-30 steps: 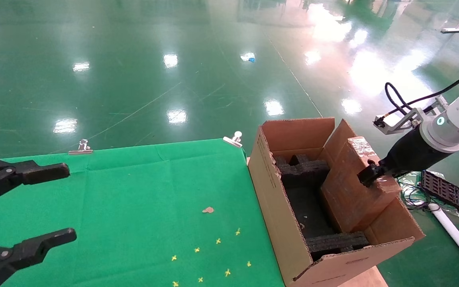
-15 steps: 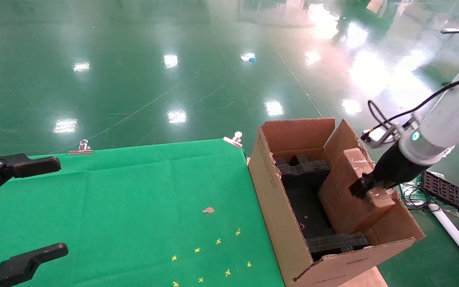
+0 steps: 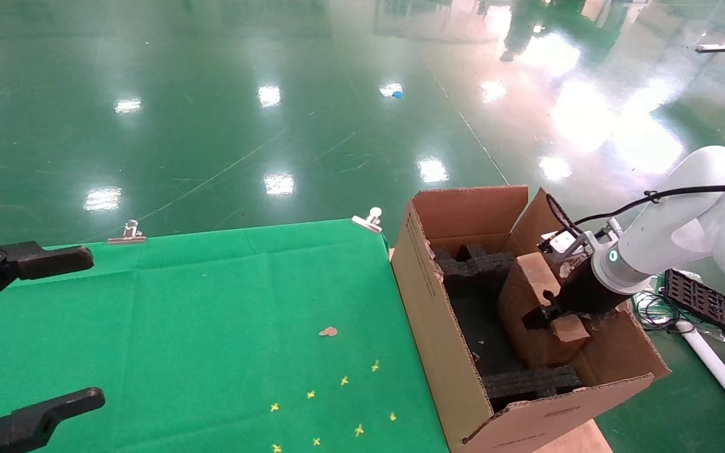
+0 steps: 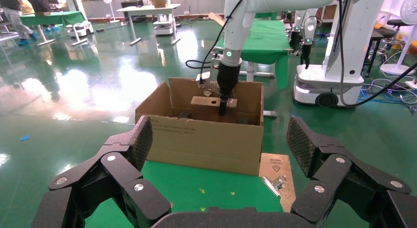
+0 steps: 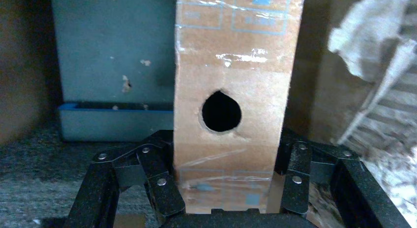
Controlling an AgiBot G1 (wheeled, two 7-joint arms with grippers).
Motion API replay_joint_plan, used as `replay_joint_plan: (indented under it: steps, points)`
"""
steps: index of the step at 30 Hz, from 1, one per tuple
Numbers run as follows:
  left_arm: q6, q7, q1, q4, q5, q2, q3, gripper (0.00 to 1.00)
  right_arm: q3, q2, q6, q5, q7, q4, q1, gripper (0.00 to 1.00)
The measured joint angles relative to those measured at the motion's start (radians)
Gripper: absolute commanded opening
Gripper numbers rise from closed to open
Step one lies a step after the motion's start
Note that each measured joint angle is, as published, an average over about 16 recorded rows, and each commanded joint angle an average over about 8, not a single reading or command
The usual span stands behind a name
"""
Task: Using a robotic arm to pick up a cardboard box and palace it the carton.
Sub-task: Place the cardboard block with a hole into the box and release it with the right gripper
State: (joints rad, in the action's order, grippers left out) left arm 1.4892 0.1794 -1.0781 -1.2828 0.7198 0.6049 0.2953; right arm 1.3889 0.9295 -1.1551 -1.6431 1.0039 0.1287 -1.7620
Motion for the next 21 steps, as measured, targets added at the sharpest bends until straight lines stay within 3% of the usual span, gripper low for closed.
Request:
replay_joint_plan:
  steps: [3, 21]
  points:
    - [0.0, 0.0, 0.0, 0.0, 0.0, 0.0, 0.0, 1.0, -0.003, 0.001, 0.012, 0.005, -0.013, -0.005, 0.008, 1.0]
    - [-0.001, -0.001, 0.0, 0.0, -0.001, 0.0, 0.001, 1.0, 0.001, 0.016, 0.029, -0.003, -0.042, -0.057, -0.006, 1.0]
